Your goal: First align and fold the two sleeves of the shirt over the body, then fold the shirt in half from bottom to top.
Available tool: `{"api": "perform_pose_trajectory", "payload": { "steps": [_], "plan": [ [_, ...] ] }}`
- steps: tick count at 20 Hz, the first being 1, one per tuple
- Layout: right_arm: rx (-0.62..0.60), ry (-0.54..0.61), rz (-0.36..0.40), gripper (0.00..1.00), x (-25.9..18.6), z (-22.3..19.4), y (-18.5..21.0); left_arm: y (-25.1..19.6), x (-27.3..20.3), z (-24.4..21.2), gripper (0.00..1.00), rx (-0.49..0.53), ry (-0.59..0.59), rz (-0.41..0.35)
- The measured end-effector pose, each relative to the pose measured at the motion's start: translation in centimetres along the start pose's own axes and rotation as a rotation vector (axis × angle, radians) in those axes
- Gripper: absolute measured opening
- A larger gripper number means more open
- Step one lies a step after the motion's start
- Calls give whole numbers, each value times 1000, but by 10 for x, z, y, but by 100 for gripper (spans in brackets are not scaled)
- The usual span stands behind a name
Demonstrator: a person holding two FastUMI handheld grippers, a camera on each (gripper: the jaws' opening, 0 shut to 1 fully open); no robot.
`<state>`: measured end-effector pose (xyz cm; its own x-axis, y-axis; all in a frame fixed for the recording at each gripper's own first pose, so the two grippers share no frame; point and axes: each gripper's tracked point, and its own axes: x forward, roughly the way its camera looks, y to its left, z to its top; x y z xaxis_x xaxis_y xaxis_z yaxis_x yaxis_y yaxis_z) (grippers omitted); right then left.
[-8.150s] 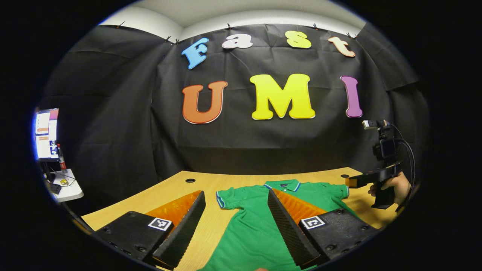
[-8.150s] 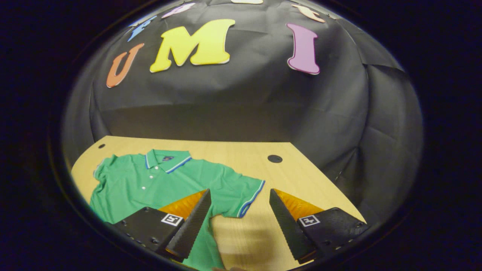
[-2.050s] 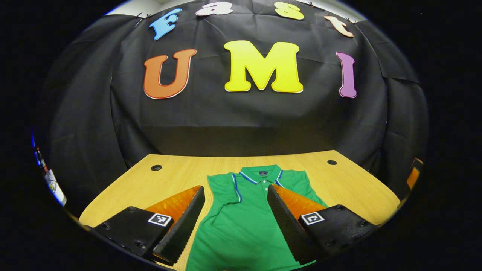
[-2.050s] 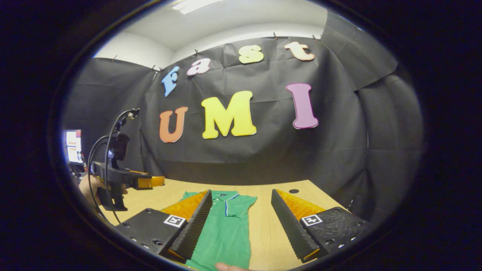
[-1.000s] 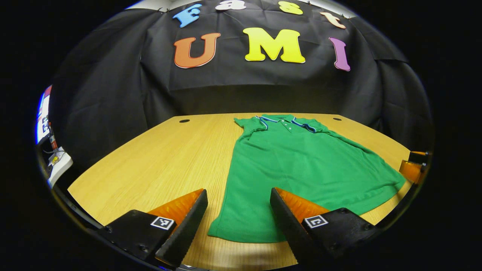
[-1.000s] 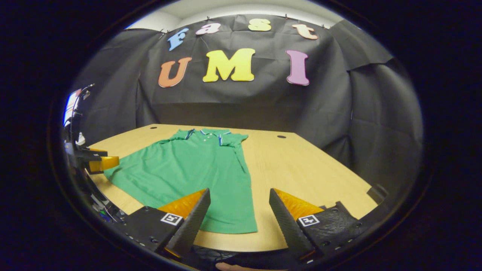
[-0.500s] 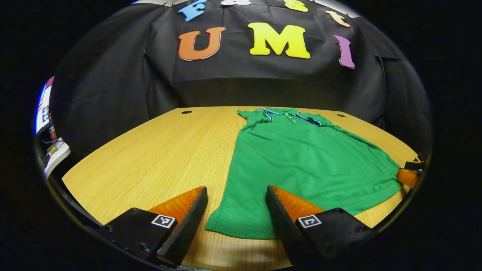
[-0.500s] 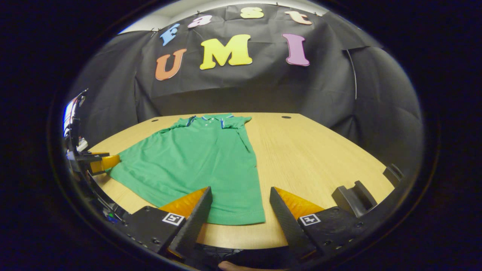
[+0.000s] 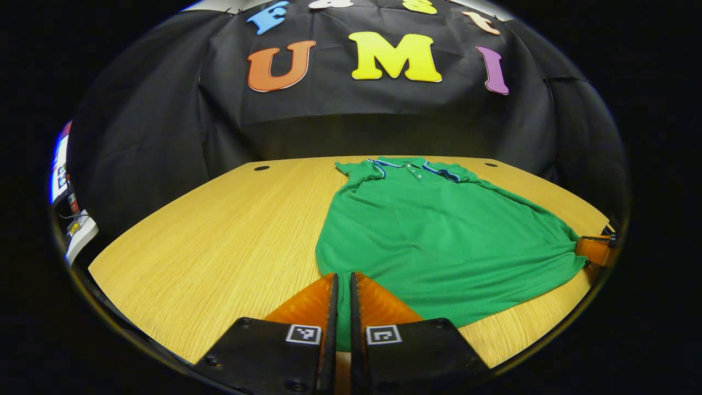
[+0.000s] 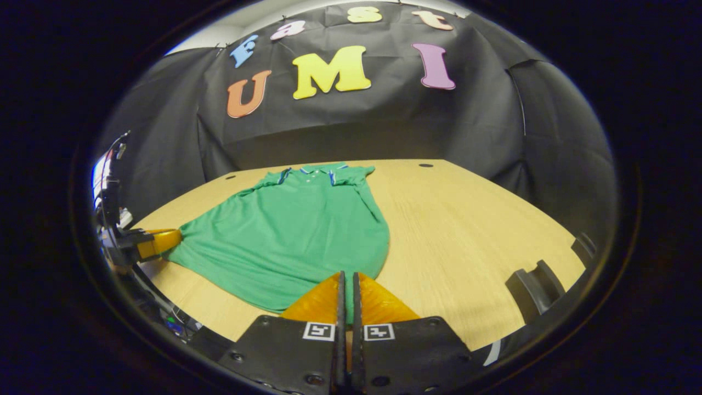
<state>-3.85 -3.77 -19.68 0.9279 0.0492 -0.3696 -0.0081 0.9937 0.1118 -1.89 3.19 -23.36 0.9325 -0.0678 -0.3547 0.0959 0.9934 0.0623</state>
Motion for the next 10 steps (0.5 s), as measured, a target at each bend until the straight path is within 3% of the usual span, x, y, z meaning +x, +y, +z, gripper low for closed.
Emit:
{"api": "perform_pose_trajectory", "payload": {
  "steps": [2, 10],
  "plan": [
    [8, 2, 4, 1, 1, 4, 0, -2, 2, 2, 9, 5, 3, -3],
    [-18, -43, -9, 0, 1, 43, -10, -15, 2, 50, 7, 1, -84, -40]
  ]
}}
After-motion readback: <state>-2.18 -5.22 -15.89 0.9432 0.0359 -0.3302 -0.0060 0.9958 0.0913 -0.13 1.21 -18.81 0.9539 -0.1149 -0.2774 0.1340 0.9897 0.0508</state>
